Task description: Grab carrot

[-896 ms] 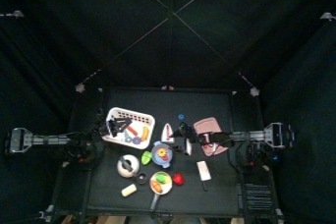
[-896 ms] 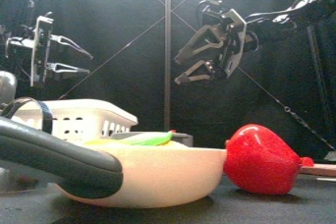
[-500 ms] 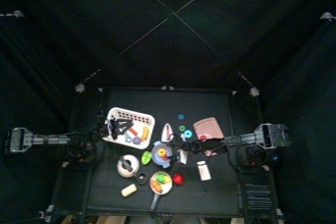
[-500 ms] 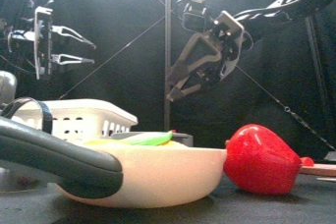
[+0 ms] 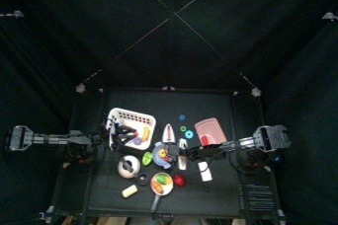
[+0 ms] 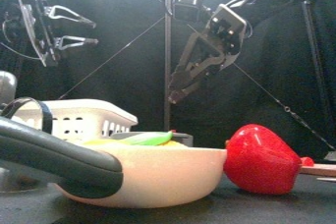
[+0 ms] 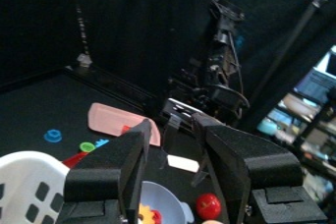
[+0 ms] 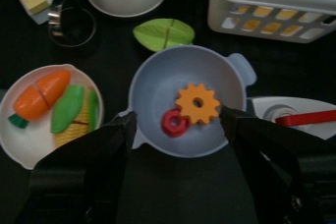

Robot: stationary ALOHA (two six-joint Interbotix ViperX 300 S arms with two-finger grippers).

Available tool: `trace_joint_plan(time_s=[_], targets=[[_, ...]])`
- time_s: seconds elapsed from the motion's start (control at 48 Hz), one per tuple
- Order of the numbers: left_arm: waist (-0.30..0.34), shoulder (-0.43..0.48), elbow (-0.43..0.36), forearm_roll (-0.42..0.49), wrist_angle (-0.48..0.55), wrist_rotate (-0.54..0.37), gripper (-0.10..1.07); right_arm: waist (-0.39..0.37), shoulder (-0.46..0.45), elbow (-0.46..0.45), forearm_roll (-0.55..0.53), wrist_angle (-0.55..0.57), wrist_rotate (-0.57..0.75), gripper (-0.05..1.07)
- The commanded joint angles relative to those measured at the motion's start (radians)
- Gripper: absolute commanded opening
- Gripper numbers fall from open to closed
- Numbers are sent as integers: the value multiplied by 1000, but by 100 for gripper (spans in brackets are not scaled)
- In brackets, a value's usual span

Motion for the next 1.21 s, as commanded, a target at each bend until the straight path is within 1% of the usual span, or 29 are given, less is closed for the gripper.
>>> trace_joint_plan(time_s=[0.0,0.104,0.146,0.292,0.417,0.542,0.688,0.75,0.792,0.896,1.0,1.188], targets=[[-43,2,-35,74,21,2,79,32,-15,-32,8,6,2,98],[-87,2,-55,120,83,0,79,61,-15,-46,31,18,2,98],[-106,2,-67,127,123,2,79,72,-15,-51,43,23,2,98],[-124,14,-97,127,216,0,79,115,-11,-67,109,54,3,98],[-155,44,-104,129,249,2,79,140,8,-77,149,78,6,98],[-215,84,-112,127,250,0,79,164,46,-106,186,77,8,98],[-253,112,-115,118,250,-2,79,187,112,-178,216,87,11,98],[-267,118,-115,98,249,-3,79,192,141,-216,253,106,11,98],[-278,118,-115,84,249,-3,79,195,156,-239,285,120,11,98],[-328,120,-112,52,249,-2,79,207,189,-299,373,161,11,98],[-365,121,-110,38,249,-2,79,222,229,-370,468,213,11,98],[-388,121,-109,37,249,-2,79,238,304,-499,589,321,14,98]])
